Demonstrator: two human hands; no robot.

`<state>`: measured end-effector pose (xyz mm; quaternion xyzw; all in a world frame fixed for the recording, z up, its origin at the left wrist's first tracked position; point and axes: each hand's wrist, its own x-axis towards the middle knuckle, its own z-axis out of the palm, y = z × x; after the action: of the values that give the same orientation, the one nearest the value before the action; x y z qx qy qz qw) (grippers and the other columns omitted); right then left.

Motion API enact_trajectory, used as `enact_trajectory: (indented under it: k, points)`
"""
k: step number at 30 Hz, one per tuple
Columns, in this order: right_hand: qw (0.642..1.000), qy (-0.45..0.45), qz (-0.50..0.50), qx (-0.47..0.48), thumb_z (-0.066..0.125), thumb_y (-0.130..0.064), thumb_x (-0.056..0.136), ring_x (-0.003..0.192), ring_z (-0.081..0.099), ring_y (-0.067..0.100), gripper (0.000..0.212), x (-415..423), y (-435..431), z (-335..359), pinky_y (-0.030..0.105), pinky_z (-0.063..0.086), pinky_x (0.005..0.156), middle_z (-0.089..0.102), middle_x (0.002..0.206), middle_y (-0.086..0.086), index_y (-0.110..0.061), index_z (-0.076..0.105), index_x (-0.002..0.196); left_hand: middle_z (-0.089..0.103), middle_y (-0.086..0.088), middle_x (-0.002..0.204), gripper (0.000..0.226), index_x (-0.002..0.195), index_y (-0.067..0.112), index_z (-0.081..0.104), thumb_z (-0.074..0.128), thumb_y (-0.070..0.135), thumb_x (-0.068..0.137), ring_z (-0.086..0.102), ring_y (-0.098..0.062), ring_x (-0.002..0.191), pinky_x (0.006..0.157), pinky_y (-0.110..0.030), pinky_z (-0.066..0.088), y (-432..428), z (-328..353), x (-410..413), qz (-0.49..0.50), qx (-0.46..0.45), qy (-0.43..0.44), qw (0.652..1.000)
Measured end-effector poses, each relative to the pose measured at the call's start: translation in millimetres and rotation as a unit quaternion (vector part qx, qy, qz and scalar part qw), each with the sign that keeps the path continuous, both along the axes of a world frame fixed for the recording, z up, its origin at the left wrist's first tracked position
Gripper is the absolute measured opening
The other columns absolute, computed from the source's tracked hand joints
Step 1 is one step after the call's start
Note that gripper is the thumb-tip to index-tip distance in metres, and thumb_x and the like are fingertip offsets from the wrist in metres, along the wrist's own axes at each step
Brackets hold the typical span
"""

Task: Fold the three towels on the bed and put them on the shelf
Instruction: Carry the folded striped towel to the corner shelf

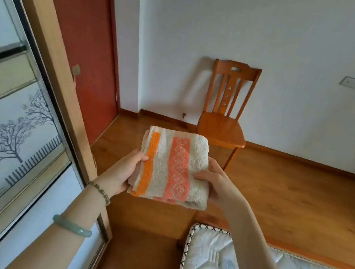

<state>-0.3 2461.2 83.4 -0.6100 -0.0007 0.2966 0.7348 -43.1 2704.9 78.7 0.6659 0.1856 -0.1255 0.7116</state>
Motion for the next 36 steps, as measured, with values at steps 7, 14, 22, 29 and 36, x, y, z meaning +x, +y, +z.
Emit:
enact_trajectory:
  k: [7, 14, 22, 29, 36]
  points:
    - [0.998, 0.007, 0.068, -0.003, 0.073, -0.011, 0.076, 0.11, 0.063, 0.033, 0.064, 129, 36, -21, 0.052, 0.053, 0.089, 0.058, 0.128, 0.012, -0.023, 0.043, 0.132, 0.061, -0.014, 0.103, 0.021, 0.107, 0.022, 0.057, 0.048, 0.035, 0.094, 0.062, -0.026, 0.087, 0.08, -0.042, 0.048, 26, -1, 92, 0.094, -0.006, 0.042, 0.995]
    - [0.989, -0.026, 0.143, 0.038, 0.063, -0.004, 0.079, 0.11, 0.061, 0.038, 0.054, 256, 82, -29, 0.051, 0.052, 0.09, 0.059, 0.121, 0.017, -0.011, 0.046, 0.129, 0.056, -0.015, 0.1, 0.027, 0.108, 0.015, 0.06, 0.052, 0.034, 0.091, 0.056, -0.03, 0.091, 0.081, -0.042, 0.041, 64, -10, 203, 0.138, -0.006, 0.031, 0.99]
    - [0.982, -0.015, 0.187, 0.03, 0.07, -0.005, 0.074, 0.114, 0.06, 0.039, 0.066, 418, 160, -9, 0.057, 0.049, 0.093, 0.052, 0.133, 0.022, -0.016, 0.043, 0.133, 0.064, -0.016, 0.107, 0.041, 0.107, 0.021, 0.062, 0.06, 0.046, 0.074, 0.061, -0.033, 0.103, 0.095, -0.051, 0.047, 123, 6, 333, 0.208, -0.006, 0.021, 0.978]
    - [0.964, -0.022, 0.259, 0.056, 0.052, 0.008, 0.083, 0.101, 0.067, 0.033, 0.046, 504, 225, 20, 0.042, 0.057, 0.078, 0.063, 0.117, 0.017, -0.012, 0.049, 0.125, 0.052, -0.013, 0.084, 0.017, 0.1, 0.024, 0.059, 0.045, 0.032, 0.097, 0.051, -0.028, 0.076, 0.066, -0.039, 0.039, 165, 26, 392, 0.266, -0.001, -0.043, 0.963]
    - [0.908, 0.005, 0.417, 0.038, 0.067, -0.003, 0.068, 0.102, 0.066, 0.031, 0.069, 580, 347, 25, 0.039, 0.056, 0.074, 0.059, 0.124, 0.017, -0.016, 0.045, 0.132, 0.073, -0.002, 0.092, 0.019, 0.096, 0.031, 0.058, 0.041, 0.023, 0.1, 0.068, -0.014, 0.08, 0.08, -0.036, 0.053, 211, 39, 412, 0.455, -0.004, -0.088, 0.886]
